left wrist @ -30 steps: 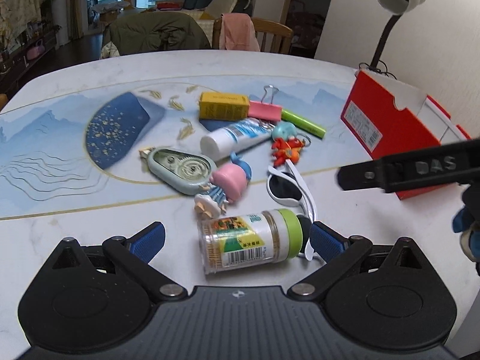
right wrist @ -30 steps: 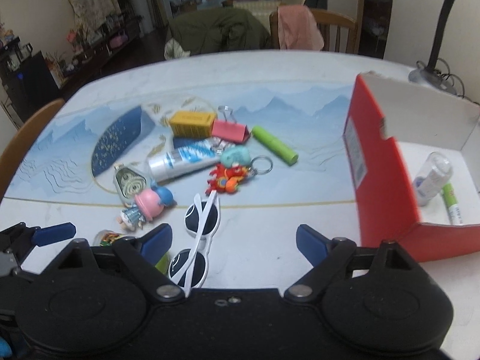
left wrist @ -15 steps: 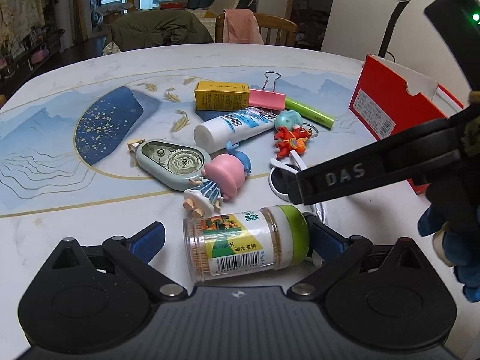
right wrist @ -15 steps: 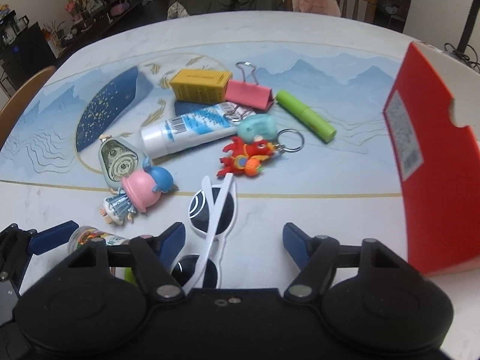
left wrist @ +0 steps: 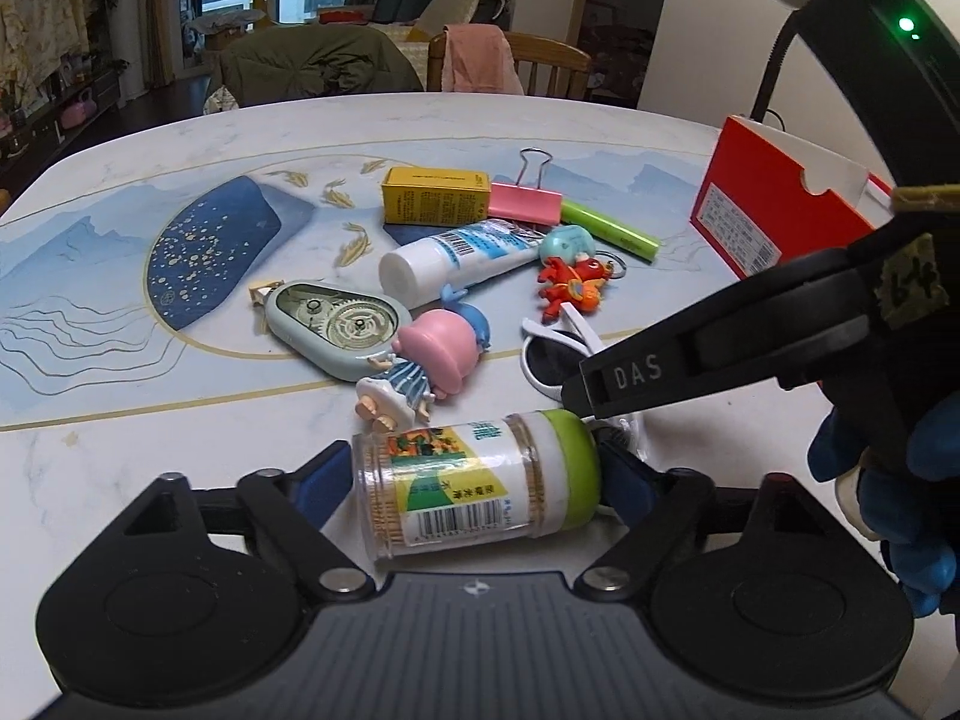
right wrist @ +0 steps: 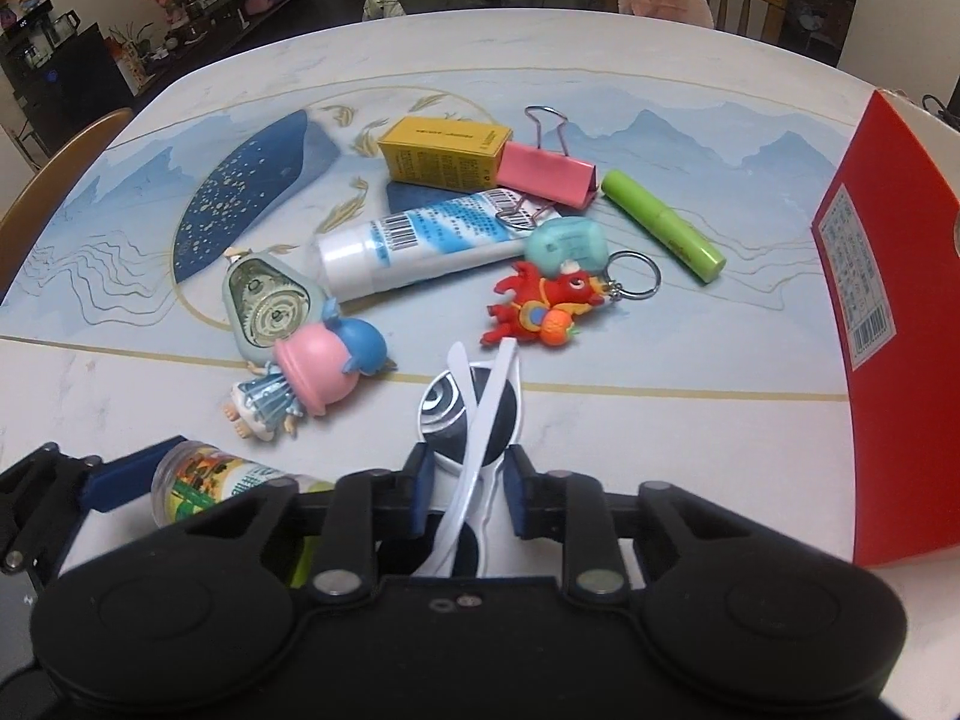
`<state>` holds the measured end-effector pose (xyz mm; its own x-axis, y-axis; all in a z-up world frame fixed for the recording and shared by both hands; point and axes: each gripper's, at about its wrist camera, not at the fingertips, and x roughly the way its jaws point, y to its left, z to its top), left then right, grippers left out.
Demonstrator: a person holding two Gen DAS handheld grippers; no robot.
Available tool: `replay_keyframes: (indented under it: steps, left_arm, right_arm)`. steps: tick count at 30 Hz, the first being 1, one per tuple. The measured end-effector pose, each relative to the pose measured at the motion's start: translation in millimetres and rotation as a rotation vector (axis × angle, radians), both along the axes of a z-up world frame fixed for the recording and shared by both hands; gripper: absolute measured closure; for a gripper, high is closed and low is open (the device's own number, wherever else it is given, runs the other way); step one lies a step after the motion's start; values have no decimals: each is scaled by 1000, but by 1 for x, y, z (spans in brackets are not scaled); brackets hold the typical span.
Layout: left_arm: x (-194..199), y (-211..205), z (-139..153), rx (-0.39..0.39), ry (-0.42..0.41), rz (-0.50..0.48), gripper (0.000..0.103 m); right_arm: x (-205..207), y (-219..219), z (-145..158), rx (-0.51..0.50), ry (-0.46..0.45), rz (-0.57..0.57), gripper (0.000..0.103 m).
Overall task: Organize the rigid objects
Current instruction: 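Grasp the toothpick jar with the left tool while the right tool grasps the white sunglasses, then carry the jar and sunglasses into the shoebox and open both tools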
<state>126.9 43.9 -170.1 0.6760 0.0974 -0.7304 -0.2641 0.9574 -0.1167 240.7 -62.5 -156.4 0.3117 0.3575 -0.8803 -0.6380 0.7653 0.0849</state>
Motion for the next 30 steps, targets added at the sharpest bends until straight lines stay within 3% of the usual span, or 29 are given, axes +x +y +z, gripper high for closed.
replay_keyframes:
  steps: [4, 6, 17, 30]
  left_arm:
    - [-2, 0, 1, -4, 9, 5, 17]
    - [-3, 0, 1, -10, 16, 7, 18]
    - [-11, 0, 16, -52, 30, 18, 18]
    - [-5, -20, 79, -80, -43, -66, 18]
  right_arm:
    - [-1, -3, 2, 9, 0, -5, 89]
    - [-1, -5, 5, 19, -4, -7, 99]
    - [-8, -31, 27, 70, -14, -38, 99]
    - [-17, -87, 89, 210, -35, -89, 99]
